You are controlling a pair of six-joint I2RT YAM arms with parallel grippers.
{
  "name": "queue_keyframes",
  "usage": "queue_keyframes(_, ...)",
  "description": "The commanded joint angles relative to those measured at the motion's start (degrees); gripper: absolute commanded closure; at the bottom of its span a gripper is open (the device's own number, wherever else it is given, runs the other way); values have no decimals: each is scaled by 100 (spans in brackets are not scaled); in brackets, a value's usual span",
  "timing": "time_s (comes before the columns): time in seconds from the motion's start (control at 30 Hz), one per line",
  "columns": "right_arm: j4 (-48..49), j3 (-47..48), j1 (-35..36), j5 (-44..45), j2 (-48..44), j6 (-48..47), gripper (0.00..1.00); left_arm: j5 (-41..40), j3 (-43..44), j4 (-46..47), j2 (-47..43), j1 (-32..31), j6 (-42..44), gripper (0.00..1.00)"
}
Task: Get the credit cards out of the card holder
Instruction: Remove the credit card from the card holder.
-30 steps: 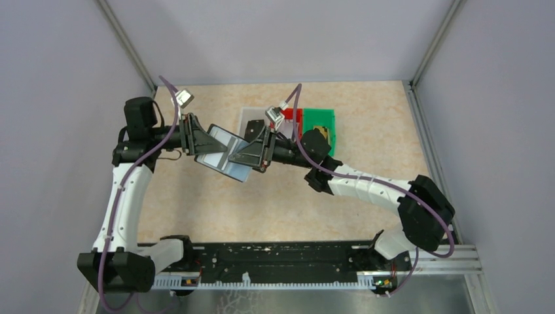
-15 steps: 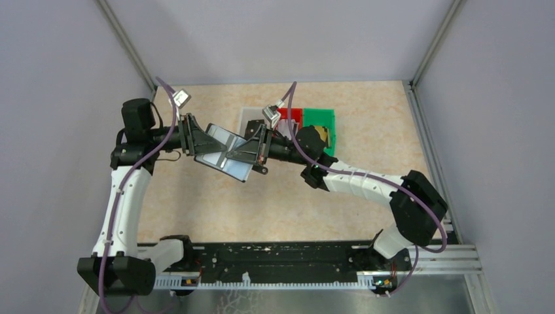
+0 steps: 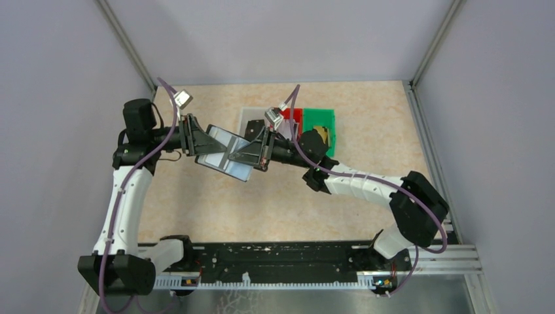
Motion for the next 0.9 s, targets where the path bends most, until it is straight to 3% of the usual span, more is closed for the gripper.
queue_keyframes(0.0, 174, -143, -180, 541, -205, -74, 100, 907, -63, 482, -189, -86, -623, 57)
queue_keyframes(0.23, 209, -363, -200, 593, -291, -96, 100, 1011, -168, 1005, -293, -89, -1034, 46)
queue_keyframes(0.33, 175, -363, -215, 594, -334, -115, 100, 1006, -175, 1022, -303, -84, -1028, 45)
queue_keyframes(0.77, 255, -405, -233, 476, -364, -156, 100, 1058, -166, 1119, -258, -84, -1125, 73)
queue_keyframes(0.87, 419, -403, -242, 421, -331, -70, 73, 1078, -179, 1146, -268, -91, -1144, 75)
